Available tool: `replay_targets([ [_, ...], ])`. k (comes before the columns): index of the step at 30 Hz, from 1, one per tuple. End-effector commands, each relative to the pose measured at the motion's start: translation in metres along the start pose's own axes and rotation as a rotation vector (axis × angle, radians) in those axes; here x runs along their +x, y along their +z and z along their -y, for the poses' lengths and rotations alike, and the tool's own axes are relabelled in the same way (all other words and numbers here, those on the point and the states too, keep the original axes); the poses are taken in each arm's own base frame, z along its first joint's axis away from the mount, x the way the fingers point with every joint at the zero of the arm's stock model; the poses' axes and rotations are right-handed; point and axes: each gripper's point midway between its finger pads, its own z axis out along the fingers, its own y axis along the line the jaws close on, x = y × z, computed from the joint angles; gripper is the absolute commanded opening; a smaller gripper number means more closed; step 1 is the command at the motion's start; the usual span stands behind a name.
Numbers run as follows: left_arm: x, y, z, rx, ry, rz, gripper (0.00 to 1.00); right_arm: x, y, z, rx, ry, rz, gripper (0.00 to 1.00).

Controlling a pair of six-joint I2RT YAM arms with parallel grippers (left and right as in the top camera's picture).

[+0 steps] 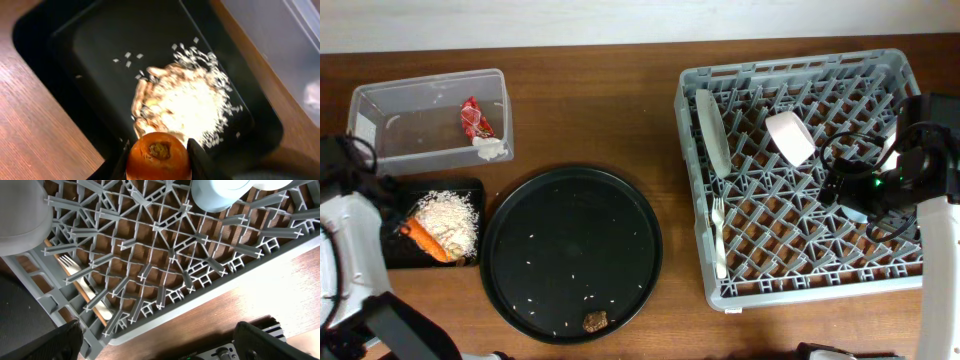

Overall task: Sort waste into correct bins and load items into the dishwasher rack
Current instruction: 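Drop the carrot onto the small black waste tray with left gripper, then grasp the brown food scrap on the black tray with left gripper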

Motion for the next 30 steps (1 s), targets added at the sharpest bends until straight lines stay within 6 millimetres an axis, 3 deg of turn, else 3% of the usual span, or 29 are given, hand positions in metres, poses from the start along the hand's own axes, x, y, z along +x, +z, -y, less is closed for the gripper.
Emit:
replay_targets([
  [1,-0.010,0.023,-0.012,-0.029,-0.057,-0.023,0.16,0.002,0.000,0.001,0.000,0.005,-0.005,0.99],
  [5,0.000,0.059,-0.016,-0.064,-0.057,-0.101,0.18,0.004,0.000,0.002,0.003,0.005,-0.015,0.99],
  [11,0.009,0.075,-0.018,-0.084,-0.052,-0.148,0.22,0.005,0.000,0.002,0.004,0.005,-0.018,0.99],
  [12,0.009,0.075,-0.018,-0.084,-0.052,-0.149,0.27,0.005,0.000,0.002,0.004,0.005,-0.018,0.99],
  [13,0.009,0.075,-0.018,-0.084,-0.052,-0.149,0.37,0.005,0.000,0.002,0.004,0.005,-0.018,0.99],
  [14,0.009,0.075,-0.018,-0.083,-0.052,-0.149,0.56,0.005,0.000,0.002,0.004,0.005,-0.018,0.99],
  [17,0.009,0.075,-0.016,-0.074,-0.053,-0.152,0.67,0.005,0.000,0.002,0.004,0.005,-0.018,0.99],
  [20,0.003,0.059,-0.003,-0.010,-0.055,-0.153,0.75,0.005,0.000,0.002,0.004,0.004,-0.017,0.99],
  [23,-0.009,0.011,0.024,0.057,0.003,-0.082,0.77,0.005,0.000,0.002,0.004,0.004,-0.017,0.99],
  [25,0.013,-0.030,0.075,0.208,0.203,-0.058,0.77,0.004,0.000,0.002,0.003,0.005,-0.012,0.99],
  [26,0.041,-0.042,0.093,0.239,0.289,-0.110,0.80,0.003,0.000,0.002,0.002,0.005,-0.011,0.99],
  [28,0.111,-0.054,0.104,0.205,0.438,-0.294,0.85,0.004,0.000,0.002,0.003,0.004,-0.012,0.99],
  [30,0.182,-0.063,0.101,0.134,0.626,-0.457,0.87,0.003,0.000,0.002,0.003,0.004,-0.011,0.99],
])
